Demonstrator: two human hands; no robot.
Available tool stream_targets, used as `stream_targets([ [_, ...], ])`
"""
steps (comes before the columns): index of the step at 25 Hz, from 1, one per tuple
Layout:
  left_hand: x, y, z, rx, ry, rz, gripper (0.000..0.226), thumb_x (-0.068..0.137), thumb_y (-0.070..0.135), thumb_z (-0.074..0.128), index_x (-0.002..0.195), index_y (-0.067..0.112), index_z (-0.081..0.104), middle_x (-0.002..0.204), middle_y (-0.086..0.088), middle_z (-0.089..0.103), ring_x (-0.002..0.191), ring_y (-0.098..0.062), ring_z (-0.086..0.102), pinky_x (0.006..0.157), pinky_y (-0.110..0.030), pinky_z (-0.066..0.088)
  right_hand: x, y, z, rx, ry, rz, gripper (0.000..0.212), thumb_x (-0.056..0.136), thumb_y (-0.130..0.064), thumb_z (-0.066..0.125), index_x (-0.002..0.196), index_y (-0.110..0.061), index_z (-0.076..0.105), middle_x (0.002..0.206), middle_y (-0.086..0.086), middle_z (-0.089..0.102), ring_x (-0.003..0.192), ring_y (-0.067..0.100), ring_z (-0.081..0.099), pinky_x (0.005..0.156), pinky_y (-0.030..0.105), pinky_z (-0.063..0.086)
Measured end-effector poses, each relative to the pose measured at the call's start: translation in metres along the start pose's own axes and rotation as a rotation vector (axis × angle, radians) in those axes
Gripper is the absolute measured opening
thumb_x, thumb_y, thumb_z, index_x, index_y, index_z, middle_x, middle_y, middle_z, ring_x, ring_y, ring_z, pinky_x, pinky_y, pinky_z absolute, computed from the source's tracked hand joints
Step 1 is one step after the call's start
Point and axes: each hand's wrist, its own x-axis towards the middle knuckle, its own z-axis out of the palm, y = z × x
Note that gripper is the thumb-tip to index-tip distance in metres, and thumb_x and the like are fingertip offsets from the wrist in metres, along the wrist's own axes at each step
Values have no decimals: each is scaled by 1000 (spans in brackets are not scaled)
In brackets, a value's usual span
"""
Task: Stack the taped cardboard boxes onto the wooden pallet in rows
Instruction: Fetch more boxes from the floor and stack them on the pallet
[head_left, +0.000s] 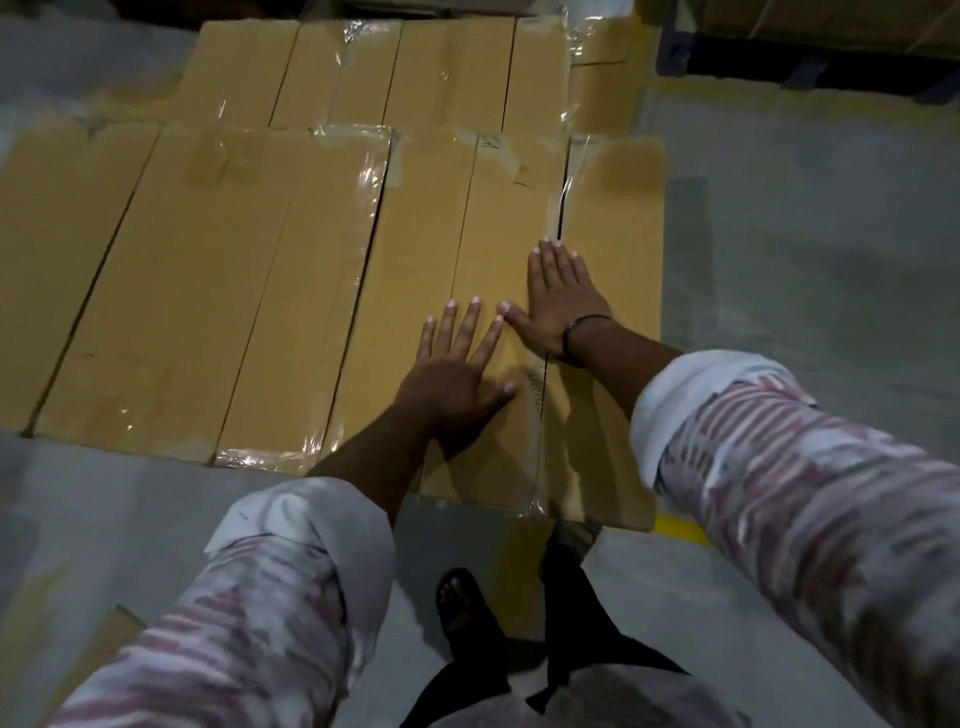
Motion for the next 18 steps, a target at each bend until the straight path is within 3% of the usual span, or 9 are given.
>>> stream_targets([
  [7, -11, 2, -3, 3, -117, 40, 92, 96, 77, 16, 158, 22, -25, 161, -15, -38, 148, -39, -35, 123, -60, -10, -95, -42, 48, 52, 63, 69, 81, 101, -61, 3, 158, -6, -13, 165, 15, -21, 153, 28, -22, 125, 45, -9],
  [11, -88, 11, 22, 9, -90, 134, 98, 89, 84, 3, 159, 22, -25, 161, -13, -39, 148, -37, -36, 123, -58, -13, -183, -84, 90, 92, 156, 136, 79, 101, -60, 3, 159, -8, -10, 166, 13, -18, 154, 29, -18, 125, 46, -7],
  [13, -130, 10, 38, 32, -55, 190, 95, 92, 83, 4, 159, 22, -24, 162, -12, -37, 149, -36, -35, 123, -55, -15, -222, -103, 114, 51, 183, 117, 78, 101, -58, 2, 160, -8, -4, 167, 13, -12, 155, 30, -11, 126, 49, 1],
  [15, -158, 4, 48, 44, -13, 237, 86, 100, 73, 12, 159, 22, -24, 163, -12, -36, 150, -34, -34, 125, -55, -11, -254, -114, 131, 8, 208, 100, 70, 102, -46, 2, 161, -8, 2, 168, 15, -3, 155, 33, -3, 124, 52, 13],
  [18, -181, -5, 54, 68, -11, 274, 83, 104, 62, 21, 159, 19, -24, 163, -14, -35, 151, -33, -31, 126, -54, -5, -277, -130, 140, -37, 225, 135, 62, 102, -29, 6, 161, -11, -8, 167, 15, -11, 155, 36, -8, 125, 53, 4],
])
